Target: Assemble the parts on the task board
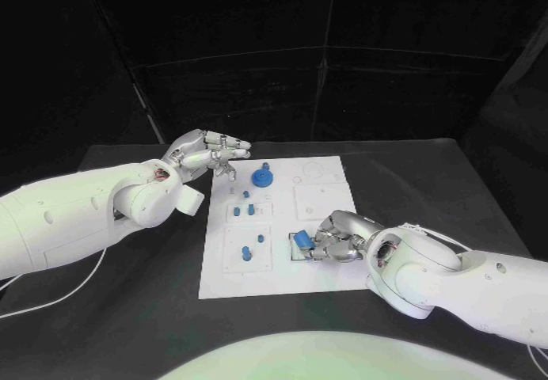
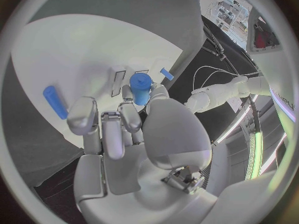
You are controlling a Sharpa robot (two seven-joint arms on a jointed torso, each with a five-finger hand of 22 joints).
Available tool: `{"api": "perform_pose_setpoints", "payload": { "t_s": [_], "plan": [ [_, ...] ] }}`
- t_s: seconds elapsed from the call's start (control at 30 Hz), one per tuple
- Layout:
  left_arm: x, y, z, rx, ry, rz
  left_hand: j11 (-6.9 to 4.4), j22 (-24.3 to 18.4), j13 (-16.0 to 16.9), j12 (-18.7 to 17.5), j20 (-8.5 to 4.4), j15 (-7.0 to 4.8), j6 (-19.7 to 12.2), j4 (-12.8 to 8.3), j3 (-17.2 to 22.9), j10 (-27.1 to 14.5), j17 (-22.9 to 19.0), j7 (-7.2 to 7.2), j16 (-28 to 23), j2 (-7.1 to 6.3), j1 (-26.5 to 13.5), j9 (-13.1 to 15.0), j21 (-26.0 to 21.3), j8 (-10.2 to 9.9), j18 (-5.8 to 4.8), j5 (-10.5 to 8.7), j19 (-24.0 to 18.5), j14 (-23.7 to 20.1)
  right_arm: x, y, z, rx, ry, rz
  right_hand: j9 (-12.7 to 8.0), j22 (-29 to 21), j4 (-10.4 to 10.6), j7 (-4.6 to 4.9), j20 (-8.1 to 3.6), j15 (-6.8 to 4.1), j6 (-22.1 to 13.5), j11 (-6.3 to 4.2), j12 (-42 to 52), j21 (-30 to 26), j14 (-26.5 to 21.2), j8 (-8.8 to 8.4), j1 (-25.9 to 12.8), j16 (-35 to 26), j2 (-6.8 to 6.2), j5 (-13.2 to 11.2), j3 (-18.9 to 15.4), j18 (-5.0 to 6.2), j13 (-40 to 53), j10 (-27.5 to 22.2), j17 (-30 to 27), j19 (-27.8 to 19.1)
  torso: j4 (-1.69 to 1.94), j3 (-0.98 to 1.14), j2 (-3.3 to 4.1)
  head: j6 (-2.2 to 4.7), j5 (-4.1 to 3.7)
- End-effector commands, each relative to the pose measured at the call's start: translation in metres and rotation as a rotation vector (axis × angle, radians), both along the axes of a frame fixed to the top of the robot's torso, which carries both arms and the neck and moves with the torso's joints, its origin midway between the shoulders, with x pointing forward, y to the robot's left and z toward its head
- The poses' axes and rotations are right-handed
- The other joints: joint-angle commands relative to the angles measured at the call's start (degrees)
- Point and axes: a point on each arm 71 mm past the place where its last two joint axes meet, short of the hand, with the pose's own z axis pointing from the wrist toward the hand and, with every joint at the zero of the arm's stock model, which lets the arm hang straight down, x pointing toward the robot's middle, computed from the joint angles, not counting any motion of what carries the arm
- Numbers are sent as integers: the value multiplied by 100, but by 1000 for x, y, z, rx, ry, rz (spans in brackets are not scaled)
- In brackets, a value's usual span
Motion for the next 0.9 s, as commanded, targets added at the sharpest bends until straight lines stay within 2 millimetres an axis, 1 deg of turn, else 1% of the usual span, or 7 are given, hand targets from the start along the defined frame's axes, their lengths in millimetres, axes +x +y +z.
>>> {"api": "perform_pose_setpoints", "payload": {
  "t_s": [0.03,0.17,0.33,0.47,0.57,0.7,0.9],
  "plan": [
    [0,-1,1,-10,2,-8,12,-9,-9,35,15,16,-29,-5,-29,-45,-12,23,19,9,-61,-8,-39,33,72,10,-19,-37,0,1,-1,-14,20,7,16,4,0,4,1,-38,47,-21,6,35,421,-27,-117,22,-2,-129,-56,-100,3,34,604,23,-15,-4,-10,-7,5],
    [0,-1,1,-10,2,-9,12,-9,-9,35,15,16,-29,-5,-29,-45,-12,23,19,9,-61,-8,-39,33,72,10,-19,-37,2,3,-3,-22,28,8,51,-8,-1,4,2,-37,46,-19,-19,26,412,-45,-233,4,8,-420,-153,-98,0,24,568,11,-10,-2,-10,-12,5],
    [0,-1,1,-9,2,-8,12,-10,-9,37,15,16,-29,-7,-30,-46,-11,23,20,9,-59,-7,-40,33,72,10,-18,-37,4,6,-3,-12,16,0,95,-12,1,6,4,-34,42,-15,-41,20,411,-60,-400,0,11,-986,-277,-97,7,16,562,3,-6,-2,-10,-10,5],
    [0,-1,1,-9,2,-7,10,-14,-8,42,15,15,-29,-18,-30,-47,-18,21,21,6,-43,-7,-42,36,74,11,-17,-41,5,9,-3,-8,-3,-6,119,-34,9,21,12,-23,5,-2,-118,5,407,-87,-540,-9,-1,-1256,-346,-93,-68,-46,549,-14,-5,-4,-8,-9,-3],
    [0,-1,1,-8,2,-6,10,-14,-8,42,15,15,-29,-18,-30,-47,-18,21,21,6,-43,-7,-42,36,74,11,-17,-41,6,10,-2,-7,-13,-8,135,-48,10,28,18,-17,-12,5,-161,-4,404,-100,-615,-15,-16,-1397,-367,-90,-107,-79,539,-24,-7,-2,-6,-11,1],
    [0,-1,1,-8,2,-5,10,-14,-8,42,15,15,-29,-18,-30,-47,-18,21,21,6,-43,-7,-42,36,74,11,-17,-41,6,11,-2,-5,-19,-6,145,-48,13,30,22,-15,-17,8,-172,-5,403,-106,-661,-18,-34,-1468,-371,-90,-112,-84,535,-25,-13,-2,-3,-14,-1],
    [0,-1,1,-8,2,-5,10,-14,-8,42,15,15,-29,-18,-30,-47,-18,21,21,6,-43,-7,-42,36,74,11,-17,-41,5,13,0,7,-28,3,179,-36,26,33,27,-11,-19,10,-174,-3,404,-117,-927,-17,-101,-1657,-334,-91,-85,-70,540,-22,-18,1,-6,-20,6]
  ]
}}
